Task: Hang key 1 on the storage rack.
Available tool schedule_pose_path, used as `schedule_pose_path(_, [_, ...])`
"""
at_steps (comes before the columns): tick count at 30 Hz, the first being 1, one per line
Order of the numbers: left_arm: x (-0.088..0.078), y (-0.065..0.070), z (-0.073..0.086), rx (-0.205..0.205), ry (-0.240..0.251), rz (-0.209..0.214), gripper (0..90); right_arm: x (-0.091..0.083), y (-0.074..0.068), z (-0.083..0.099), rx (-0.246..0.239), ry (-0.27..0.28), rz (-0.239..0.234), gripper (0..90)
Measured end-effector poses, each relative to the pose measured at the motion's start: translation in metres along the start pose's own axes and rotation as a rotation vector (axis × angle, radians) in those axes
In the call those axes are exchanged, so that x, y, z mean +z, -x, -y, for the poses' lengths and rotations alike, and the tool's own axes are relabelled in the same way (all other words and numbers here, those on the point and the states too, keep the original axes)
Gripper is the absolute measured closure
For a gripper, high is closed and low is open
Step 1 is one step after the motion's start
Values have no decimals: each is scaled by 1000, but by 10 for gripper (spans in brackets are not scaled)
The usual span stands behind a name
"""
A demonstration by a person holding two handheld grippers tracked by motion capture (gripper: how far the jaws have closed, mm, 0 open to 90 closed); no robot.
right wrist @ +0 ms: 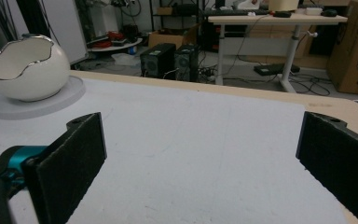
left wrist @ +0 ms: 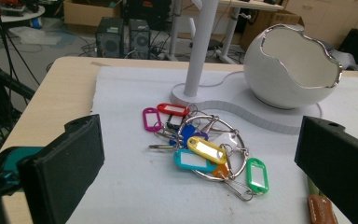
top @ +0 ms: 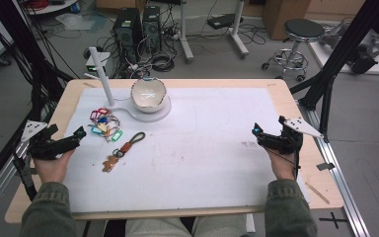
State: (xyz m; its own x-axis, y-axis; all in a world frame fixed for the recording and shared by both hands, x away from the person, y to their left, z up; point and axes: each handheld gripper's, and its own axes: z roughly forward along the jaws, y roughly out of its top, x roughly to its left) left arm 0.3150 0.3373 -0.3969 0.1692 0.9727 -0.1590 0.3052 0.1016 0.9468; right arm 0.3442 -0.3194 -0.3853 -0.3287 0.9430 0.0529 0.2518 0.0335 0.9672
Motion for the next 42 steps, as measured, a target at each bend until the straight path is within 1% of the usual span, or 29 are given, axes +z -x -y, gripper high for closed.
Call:
schedule_pose_path(1, [0, 0, 0, 0, 0, 0, 18, 0, 1, 0, 7, -3, -1, 6])
schedule_pose_path(2, [-1, 0, 0, -10, 6, 3, 18, 0, 1, 0, 8, -5, -4, 6])
schedule_pose_path(6, [-1, 0, -1, -4, 2, 3, 18, 0, 0, 1, -2, -9, -7, 6])
schedule_pose_path(10, [-2, 0, -1, -2, 16, 0, 18, 2, -1, 3, -12, -20, -1, 6])
schedule_pose_path(14, [-2, 1, -3, -7, 20, 4, 18, 4, -1, 5, -13, -37, -10, 6])
schedule_pose_path(16, [-2, 2, -3, -13, 18, 6, 18, 4, -2, 5, -17, -35, -12, 6])
schedule_pose_path(18, [-2, 3, -4, -16, 17, 14, 18, 4, -2, 5, -18, -36, -15, 6])
schedule_pose_path(20, [-3, 6, -7, -24, 5, 30, 18, 4, -3, 5, -13, -35, -14, 6])
schedule_pose_path(22, [-2, 8, -10, -26, 2, 45, 18, 3, -3, 5, -16, -35, -14, 6])
schedule_pose_path(23, [-2, 8, -10, -26, 2, 45, 18, 4, -3, 5, -18, -36, -14, 6])
schedule_pose_path(26, [0, 13, -12, 1, -16, 56, 18, 4, -3, 5, -23, -41, -14, 6])
schedule_pose_path(28, [1, 16, -12, 12, -24, 58, 18, 4, -4, 5, -21, -43, -18, 6])
schedule_pose_path(31, [2, 19, -12, 18, -27, 60, 18, 5, -4, 5, -26, -44, -20, 6])
schedule_pose_path(33, [3, 23, -13, 32, -35, 75, 18, 5, -4, 6, -19, -49, -23, 6])
schedule_pose_path(38, [6, 29, -14, 41, -44, 93, 18, 6, -5, 6, -24, -51, -28, 6])
schedule_pose_path(39, [8, 33, -15, 50, -48, 102, 18, 6, -5, 6, -24, -51, -31, 6])
schedule_pose_path(41, [9, 37, -15, 73, -63, 108, 18, 6, -5, 6, -21, -53, -31, 6])
schedule_pose_path(42, [9, 37, -15, 73, -63, 108, 18, 6, -5, 6, -21, -53, -32, 6])
